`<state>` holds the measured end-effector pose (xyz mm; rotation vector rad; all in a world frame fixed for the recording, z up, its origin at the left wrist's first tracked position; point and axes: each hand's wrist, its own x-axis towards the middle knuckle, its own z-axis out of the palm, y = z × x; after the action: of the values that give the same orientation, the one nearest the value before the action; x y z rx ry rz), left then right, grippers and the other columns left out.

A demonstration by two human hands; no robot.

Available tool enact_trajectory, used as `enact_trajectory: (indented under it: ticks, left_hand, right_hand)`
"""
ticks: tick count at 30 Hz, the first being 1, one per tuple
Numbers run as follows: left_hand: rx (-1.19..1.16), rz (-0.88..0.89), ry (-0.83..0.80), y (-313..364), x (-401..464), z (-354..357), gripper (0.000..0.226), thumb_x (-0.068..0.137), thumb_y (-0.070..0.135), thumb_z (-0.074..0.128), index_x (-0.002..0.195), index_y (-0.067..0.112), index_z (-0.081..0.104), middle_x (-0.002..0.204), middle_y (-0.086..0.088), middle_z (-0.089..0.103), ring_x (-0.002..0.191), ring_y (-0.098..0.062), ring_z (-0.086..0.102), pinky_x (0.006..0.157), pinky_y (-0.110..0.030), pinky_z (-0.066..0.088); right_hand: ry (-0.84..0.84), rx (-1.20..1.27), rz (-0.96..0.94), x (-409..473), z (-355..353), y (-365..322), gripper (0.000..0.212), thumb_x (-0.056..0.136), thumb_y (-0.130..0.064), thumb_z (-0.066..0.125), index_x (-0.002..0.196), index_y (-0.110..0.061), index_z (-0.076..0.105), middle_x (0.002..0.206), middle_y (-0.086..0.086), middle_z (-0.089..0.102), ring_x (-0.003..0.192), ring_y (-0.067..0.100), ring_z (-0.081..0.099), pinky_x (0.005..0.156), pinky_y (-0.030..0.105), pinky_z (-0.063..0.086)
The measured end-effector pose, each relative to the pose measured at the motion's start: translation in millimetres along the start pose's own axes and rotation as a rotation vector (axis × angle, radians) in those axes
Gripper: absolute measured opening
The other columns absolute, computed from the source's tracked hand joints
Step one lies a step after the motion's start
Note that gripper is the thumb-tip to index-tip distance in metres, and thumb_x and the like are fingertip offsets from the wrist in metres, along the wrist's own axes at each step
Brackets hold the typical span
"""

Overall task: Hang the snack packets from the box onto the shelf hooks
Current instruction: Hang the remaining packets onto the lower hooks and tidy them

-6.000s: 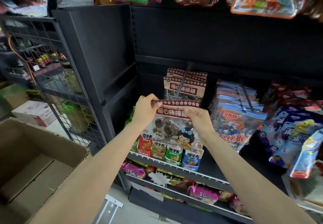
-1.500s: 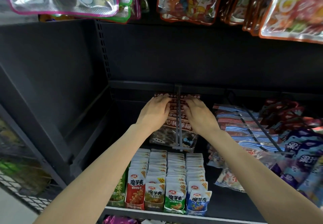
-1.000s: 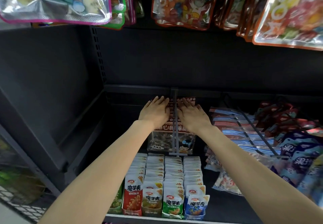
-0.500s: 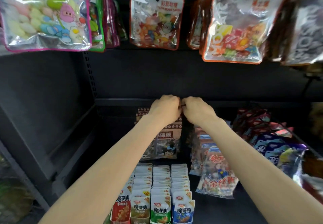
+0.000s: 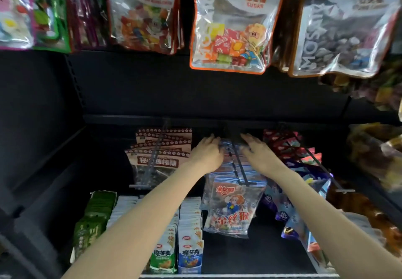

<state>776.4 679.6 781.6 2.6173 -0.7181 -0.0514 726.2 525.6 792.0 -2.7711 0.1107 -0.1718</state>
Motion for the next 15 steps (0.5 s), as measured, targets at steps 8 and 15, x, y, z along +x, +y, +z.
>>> enact_trajectory:
  ticks: [8,15]
  left_hand:
    - [0.046,-0.059,-0.109,-8.3,16.4,25.5,0.054,0.102,0.037,0.019,0.151,0.019,0.007,0.158,-0.001,-0.009,0.146,-0.019,-0.007,0.119,-0.042,0.006]
    - [0.007,-0.115,-0.100,-11.2,34.1,24.9,0.053,0.102,0.039,0.019,0.151,0.021,0.008,0.159,0.003,-0.005,0.146,-0.015,-0.004,0.119,-0.040,0.005]
  right_hand:
    - [-0.129,-0.158,-0.180,19.1,43.3,22.1,0.052,0.098,-0.019,0.023,0.119,0.016,0.056,0.125,0.034,0.054,0.119,0.052,0.049,0.103,0.051,0.035]
    - [-0.130,-0.038,-0.080,41.9,34.2,23.4,0.052,0.104,-0.020,0.027,0.151,-0.008,0.008,0.160,0.007,0.002,0.147,0.021,0.004,0.119,0.032,0.007]
